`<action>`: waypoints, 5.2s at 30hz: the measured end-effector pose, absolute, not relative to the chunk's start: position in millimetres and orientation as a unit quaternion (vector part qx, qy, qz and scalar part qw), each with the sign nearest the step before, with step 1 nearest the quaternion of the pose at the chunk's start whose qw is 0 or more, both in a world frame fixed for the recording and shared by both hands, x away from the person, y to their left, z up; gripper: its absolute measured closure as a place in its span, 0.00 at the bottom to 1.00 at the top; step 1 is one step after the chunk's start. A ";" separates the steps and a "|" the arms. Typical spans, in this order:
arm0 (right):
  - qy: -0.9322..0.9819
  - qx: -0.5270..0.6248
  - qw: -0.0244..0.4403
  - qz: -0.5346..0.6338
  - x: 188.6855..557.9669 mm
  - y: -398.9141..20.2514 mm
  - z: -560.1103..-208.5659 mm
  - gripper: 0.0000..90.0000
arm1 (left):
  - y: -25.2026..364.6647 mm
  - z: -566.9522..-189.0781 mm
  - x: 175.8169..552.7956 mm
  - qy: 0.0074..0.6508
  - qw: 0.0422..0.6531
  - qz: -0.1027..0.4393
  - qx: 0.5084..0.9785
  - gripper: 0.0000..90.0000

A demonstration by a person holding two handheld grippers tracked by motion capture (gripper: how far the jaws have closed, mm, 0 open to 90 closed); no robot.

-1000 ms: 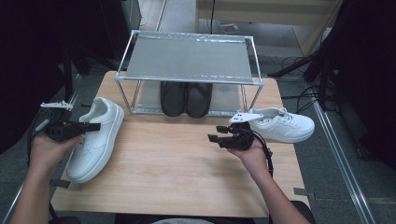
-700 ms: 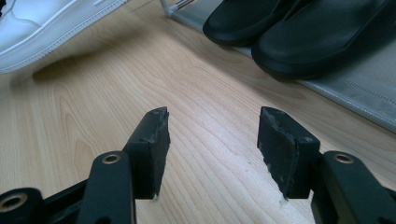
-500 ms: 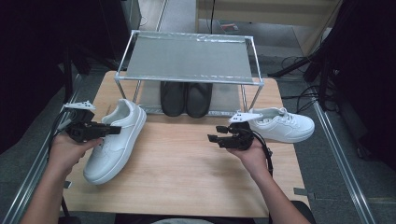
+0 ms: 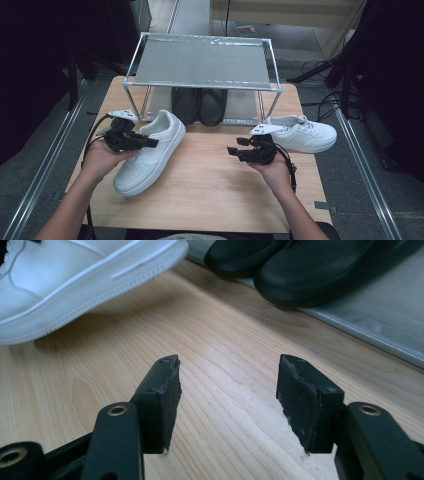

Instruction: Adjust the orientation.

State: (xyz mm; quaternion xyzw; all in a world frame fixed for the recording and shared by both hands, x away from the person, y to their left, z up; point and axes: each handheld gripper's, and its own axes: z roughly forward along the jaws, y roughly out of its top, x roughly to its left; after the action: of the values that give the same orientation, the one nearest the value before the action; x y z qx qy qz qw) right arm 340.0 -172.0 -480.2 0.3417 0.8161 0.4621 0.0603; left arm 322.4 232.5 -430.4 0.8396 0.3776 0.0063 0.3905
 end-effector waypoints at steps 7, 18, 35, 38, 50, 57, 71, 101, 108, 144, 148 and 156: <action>0.808 0.359 0.068 0.461 331.7 -183.3 -481.8 0.49 | 194.0 -431.5 329.3 0.332 0.385 -0.008 0.861 0.89; 0.799 0.383 0.081 0.456 319.4 -199.2 -484.7 0.49 | 124.2 -445.9 334.8 0.269 0.377 -0.035 0.886 0.89; 0.800 0.386 0.083 0.451 314.7 -200.7 -487.4 0.49 | 106.7 -466.9 344.1 0.269 0.387 -0.074 0.879 0.81; 0.802 0.383 0.081 0.452 315.7 -197.9 -487.5 0.49 | 112.7 -463.3 341.9 0.275 0.395 -0.067 0.874 0.77; 0.812 0.360 0.072 0.453 325.1 -181.0 -486.7 0.49 | 138.5 -451.7 326.5 0.295 0.405 -0.035 0.865 0.63; 0.818 0.346 0.067 0.455 330.0 -171.3 -485.0 0.51 | 151.2 -448.9 314.8 0.307 0.409 -0.029 0.859 0.64; 0.815 0.321 0.055 0.480 332.8 -152.2 -473.5 0.99 | 150.8 -465.8 288.0 0.289 0.372 -0.036 0.882 1.00; 0.832 0.312 0.014 0.459 344.7 -128.9 -487.3 1.00 | 146.8 -480.2 287.8 0.273 0.365 -0.032 0.890 1.00; 0.837 0.308 0.019 0.452 339.4 -129.4 -485.8 1.00 | 150.9 -479.6 293.0 0.273 0.360 -0.032 0.892 1.00; 0.865 0.264 -0.017 0.425 294.3 -122.7 -483.5 1.00 | 166.1 -475.9 331.7 0.308 0.356 0.000 0.882 1.00; 0.858 0.277 -0.005 0.433 300.5 -131.4 -480.1 1.00 | 168.0 -470.6 326.9 0.309 0.368 0.000 0.877 1.00; 0.848 0.294 0.010 0.441 319.9 -145.7 -477.1 1.00 | 170.3 -468.6 312.4 0.309 0.379 -0.003 0.873 1.00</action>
State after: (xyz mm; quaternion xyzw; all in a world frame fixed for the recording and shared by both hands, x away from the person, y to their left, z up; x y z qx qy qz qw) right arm 319.9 -145.7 -477.1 0.2940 0.8481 0.4407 0.0101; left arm 312.4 170.3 -468.6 0.8726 0.3086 -0.0033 0.3786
